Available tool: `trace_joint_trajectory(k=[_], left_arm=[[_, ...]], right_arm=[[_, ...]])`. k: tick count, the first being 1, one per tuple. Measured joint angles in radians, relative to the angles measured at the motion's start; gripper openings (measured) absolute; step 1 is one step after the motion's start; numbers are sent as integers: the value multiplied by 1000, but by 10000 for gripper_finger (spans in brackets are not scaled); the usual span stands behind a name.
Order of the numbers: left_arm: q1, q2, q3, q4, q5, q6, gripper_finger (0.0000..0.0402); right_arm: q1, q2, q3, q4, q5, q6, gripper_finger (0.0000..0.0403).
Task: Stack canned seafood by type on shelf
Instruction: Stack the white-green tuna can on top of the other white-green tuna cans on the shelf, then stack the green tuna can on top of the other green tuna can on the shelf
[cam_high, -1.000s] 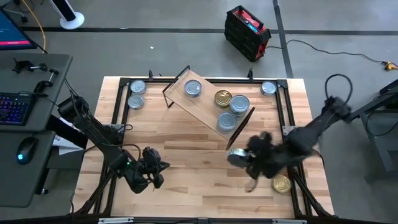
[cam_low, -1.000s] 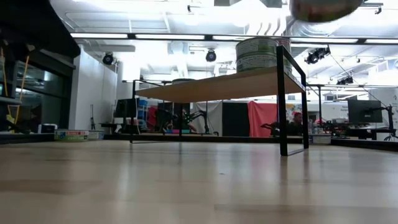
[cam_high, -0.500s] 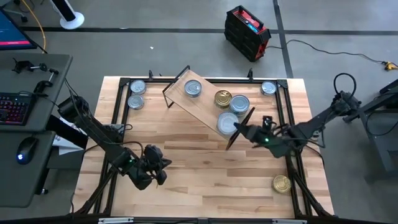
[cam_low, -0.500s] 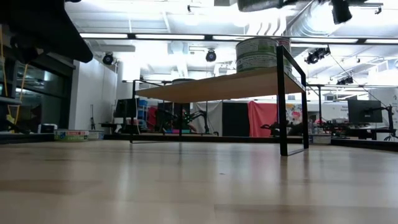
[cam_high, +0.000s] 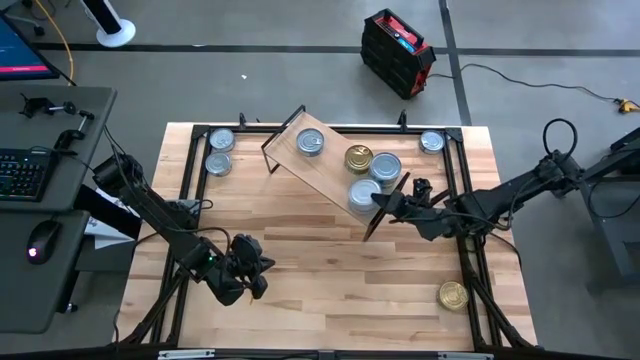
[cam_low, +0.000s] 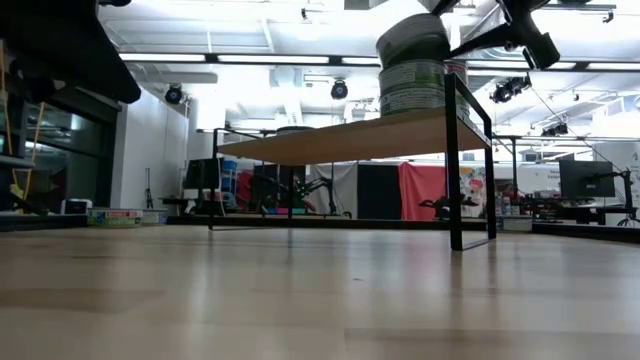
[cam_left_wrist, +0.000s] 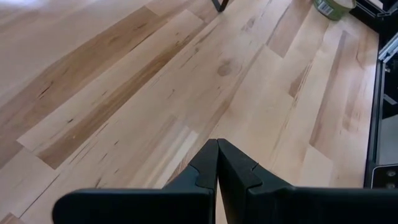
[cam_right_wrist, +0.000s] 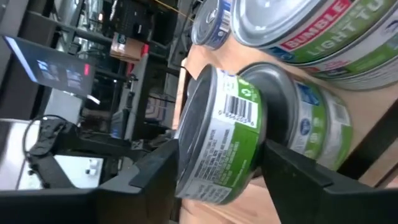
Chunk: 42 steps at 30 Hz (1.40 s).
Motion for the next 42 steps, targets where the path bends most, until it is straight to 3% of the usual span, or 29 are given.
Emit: trace_joint_trajectory(k=[10, 29, 37, 42], left_arm=[[0, 0, 0, -2, 0, 0, 0], [0, 0, 0, -1, 24, -8, 1], [-10, 0, 0, -1, 71, -23, 1], [0, 0, 0, 0, 72, -23, 1]], right_arm=[[-6, -3, 22, -56, 54, -30, 218], [-64, 57, 252, -429, -157, -82, 220], [75, 58, 406, -617, -390, -241, 220], [265, 119, 339, -735, -606, -20, 191]])
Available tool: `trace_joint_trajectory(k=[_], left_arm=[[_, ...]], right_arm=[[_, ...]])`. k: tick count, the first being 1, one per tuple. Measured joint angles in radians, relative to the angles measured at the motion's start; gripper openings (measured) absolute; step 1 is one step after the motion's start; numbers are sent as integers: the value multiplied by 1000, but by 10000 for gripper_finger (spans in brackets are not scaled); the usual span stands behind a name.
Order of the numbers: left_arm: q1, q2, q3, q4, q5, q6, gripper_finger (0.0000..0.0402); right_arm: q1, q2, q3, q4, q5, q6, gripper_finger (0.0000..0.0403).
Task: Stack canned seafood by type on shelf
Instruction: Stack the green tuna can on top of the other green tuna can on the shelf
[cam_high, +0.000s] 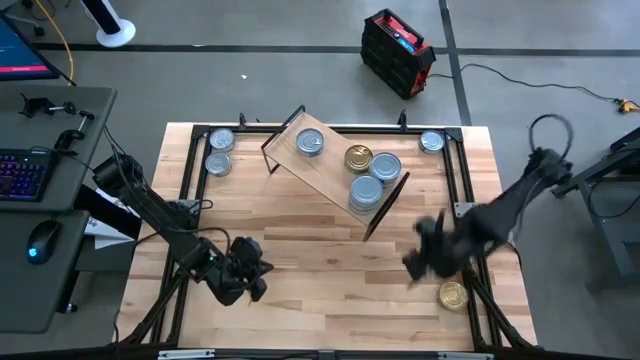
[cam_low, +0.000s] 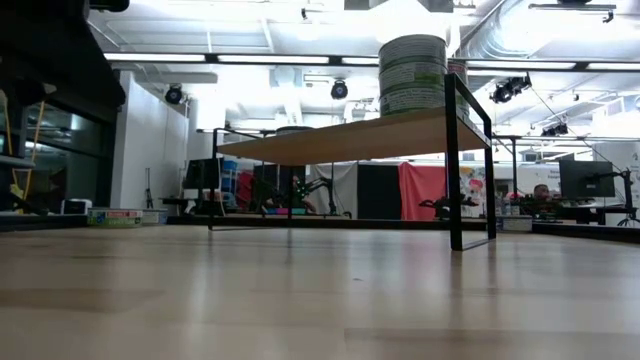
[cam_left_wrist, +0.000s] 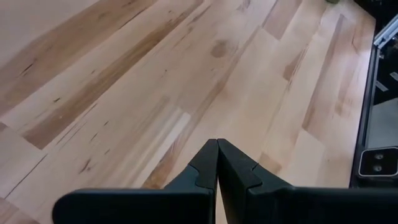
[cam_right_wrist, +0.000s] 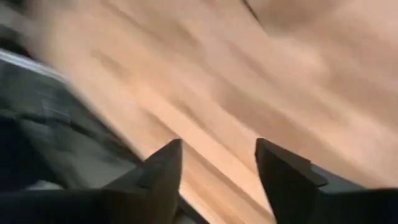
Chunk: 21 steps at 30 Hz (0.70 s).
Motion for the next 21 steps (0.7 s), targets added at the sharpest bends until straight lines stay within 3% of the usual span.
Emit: trace_joint_trajectory(k=[3, 7, 11, 21], left_arm=[[3, 0, 0, 0, 0, 1, 1], [9, 0, 0, 8, 4, -2, 1], [16, 0, 0, 59, 5, -1, 1], [19, 0, 0, 257, 5, 126, 1]], right_arm=[[121, 79, -98, 0, -173, 156, 134], [239, 164, -218, 121, -443, 244, 31], [304, 233, -277, 145, -603, 299, 15], [296, 353, -298, 148, -555, 306, 1]])
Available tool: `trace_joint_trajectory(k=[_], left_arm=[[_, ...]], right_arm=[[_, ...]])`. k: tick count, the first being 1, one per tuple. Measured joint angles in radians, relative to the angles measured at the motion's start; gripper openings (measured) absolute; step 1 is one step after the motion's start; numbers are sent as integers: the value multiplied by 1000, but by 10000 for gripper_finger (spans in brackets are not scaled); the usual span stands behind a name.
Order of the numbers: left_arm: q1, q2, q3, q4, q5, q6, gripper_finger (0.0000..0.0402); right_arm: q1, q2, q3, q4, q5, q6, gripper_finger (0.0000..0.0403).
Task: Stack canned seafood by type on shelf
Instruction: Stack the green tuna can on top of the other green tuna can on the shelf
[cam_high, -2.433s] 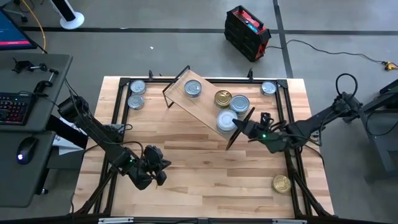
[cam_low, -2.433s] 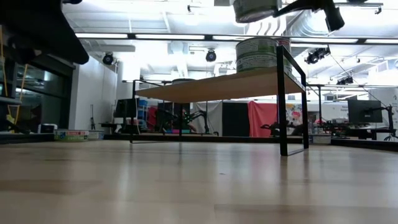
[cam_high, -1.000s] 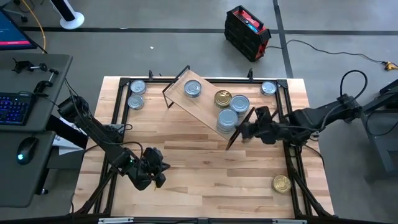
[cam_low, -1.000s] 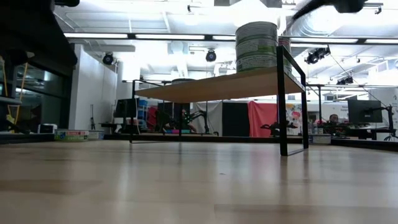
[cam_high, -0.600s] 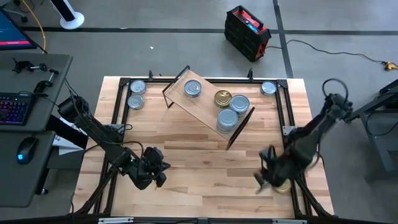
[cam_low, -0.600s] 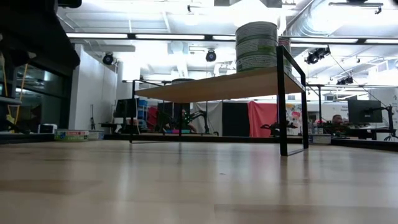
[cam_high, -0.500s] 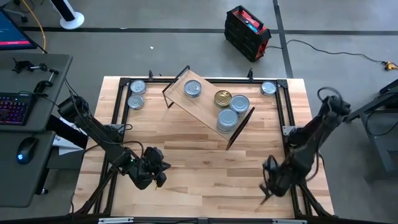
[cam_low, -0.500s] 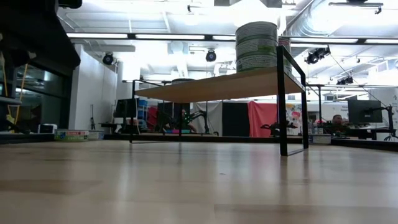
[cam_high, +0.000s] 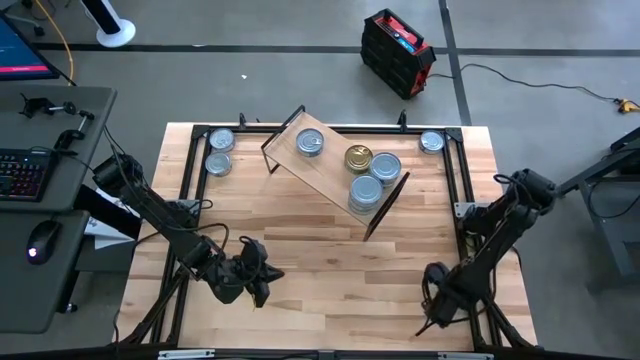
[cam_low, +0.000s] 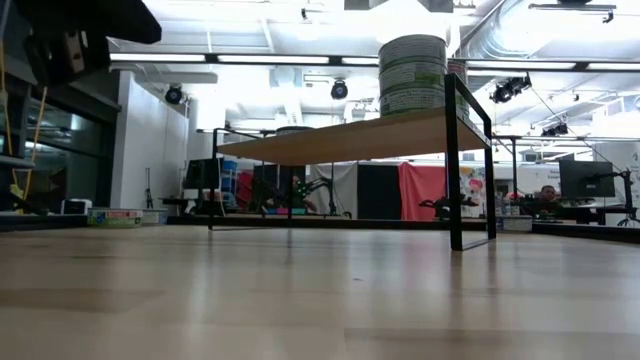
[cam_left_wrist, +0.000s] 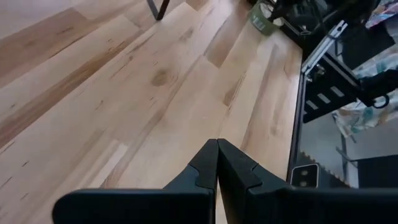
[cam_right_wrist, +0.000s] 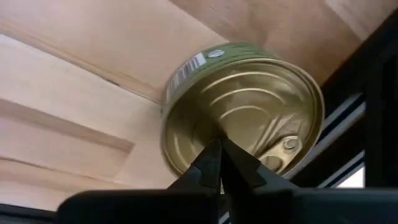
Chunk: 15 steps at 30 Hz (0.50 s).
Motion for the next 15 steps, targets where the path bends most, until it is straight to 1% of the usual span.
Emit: trace_joint_trajectory(k=[3, 5, 6, 8, 13, 15], left_arm=[[-4, 0, 0, -2, 0, -12, 1], [-8, 0, 0, -2, 0, -16, 1], [-9, 0, 0, -3, 0, -16, 1], [-9, 0, 0, -11, 0, -16, 1], [-9, 0, 0, -32, -1, 19, 1], [-9, 1, 0, -41, -1, 46, 1]], right_arm=[[-35, 52, 9, 34, -13, -2, 1], [-67, 90, 36, 86, 12, -22, 1], [-86, 108, 58, 120, 46, -42, 0], [-131, 143, 104, 136, 120, -91, 0], [-255, 239, 225, 202, 353, -241, 0], [-303, 290, 278, 244, 412, -314, 0]])
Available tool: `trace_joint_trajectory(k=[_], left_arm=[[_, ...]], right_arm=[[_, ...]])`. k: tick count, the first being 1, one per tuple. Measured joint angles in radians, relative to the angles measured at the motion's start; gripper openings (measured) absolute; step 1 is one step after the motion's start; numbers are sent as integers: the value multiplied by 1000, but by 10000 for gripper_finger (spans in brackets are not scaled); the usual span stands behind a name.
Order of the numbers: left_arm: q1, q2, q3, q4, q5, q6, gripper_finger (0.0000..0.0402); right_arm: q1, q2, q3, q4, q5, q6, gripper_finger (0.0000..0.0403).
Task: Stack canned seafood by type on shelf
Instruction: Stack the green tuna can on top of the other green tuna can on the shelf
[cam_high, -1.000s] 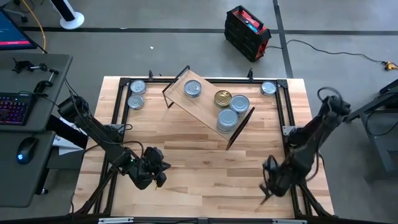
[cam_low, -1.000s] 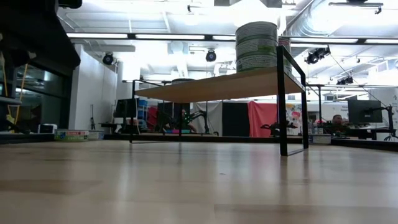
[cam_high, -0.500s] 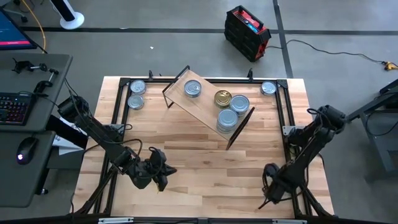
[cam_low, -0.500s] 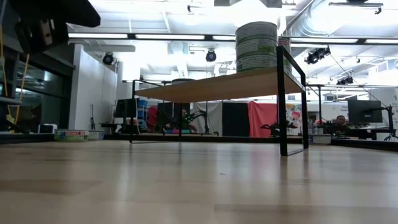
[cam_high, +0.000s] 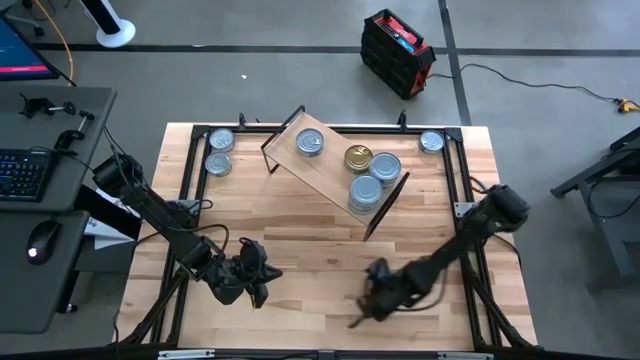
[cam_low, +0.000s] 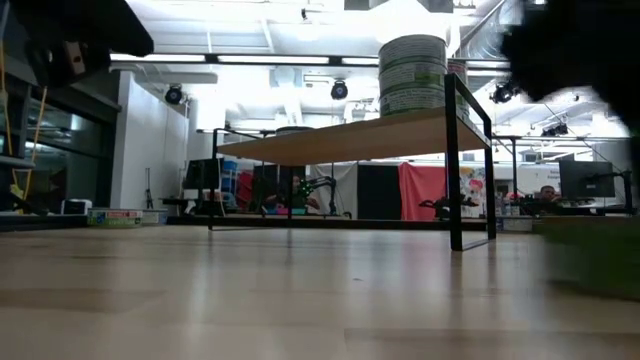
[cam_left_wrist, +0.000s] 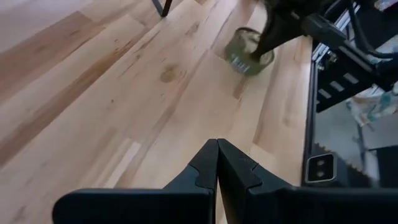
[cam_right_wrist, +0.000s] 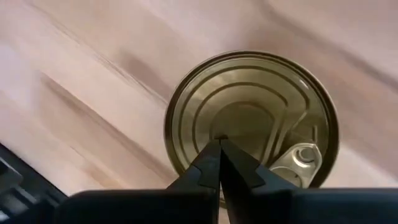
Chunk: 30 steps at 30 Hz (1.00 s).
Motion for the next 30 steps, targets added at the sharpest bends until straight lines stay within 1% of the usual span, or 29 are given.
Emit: trace_joint_trajectory(k=[6, 9, 11, 13, 17, 20, 23, 26, 28, 30], left_arm=[[9, 0, 0, -13, 0, 63, 1], [20, 7, 0, -14, -9, 96, 1], [31, 28, 0, -14, -8, 107, 1], [32, 59, 0, -13, -8, 109, 1], [32, 160, -2, 23, -2, 111, 1], [35, 261, -2, 155, 9, 125, 1], [39, 355, -2, 266, 47, 195, 1], [46, 397, -2, 312, 48, 196, 1], [49, 401, -2, 301, 48, 204, 1], [53, 401, -2, 295, 48, 273, 0]], right_arm=[[-135, 186, 208, 179, 63, -307, 0], [-184, 266, 342, 236, 57, -531, 0], [-209, 298, 431, 202, 34, -704, 0], [-224, 305, 515, 118, 36, -846, 0], [-238, 292, 642, -109, 51, -983, 0], [-234, 295, 652, -202, 32, -1024, 0], [-220, 294, 615, -214, 8, -1015, 0], [-208, 293, 527, -145, -11, -969, 0], [-207, 295, 473, -87, -19, -936, 0], [-209, 294, 429, -24, -18, -908, 0]])
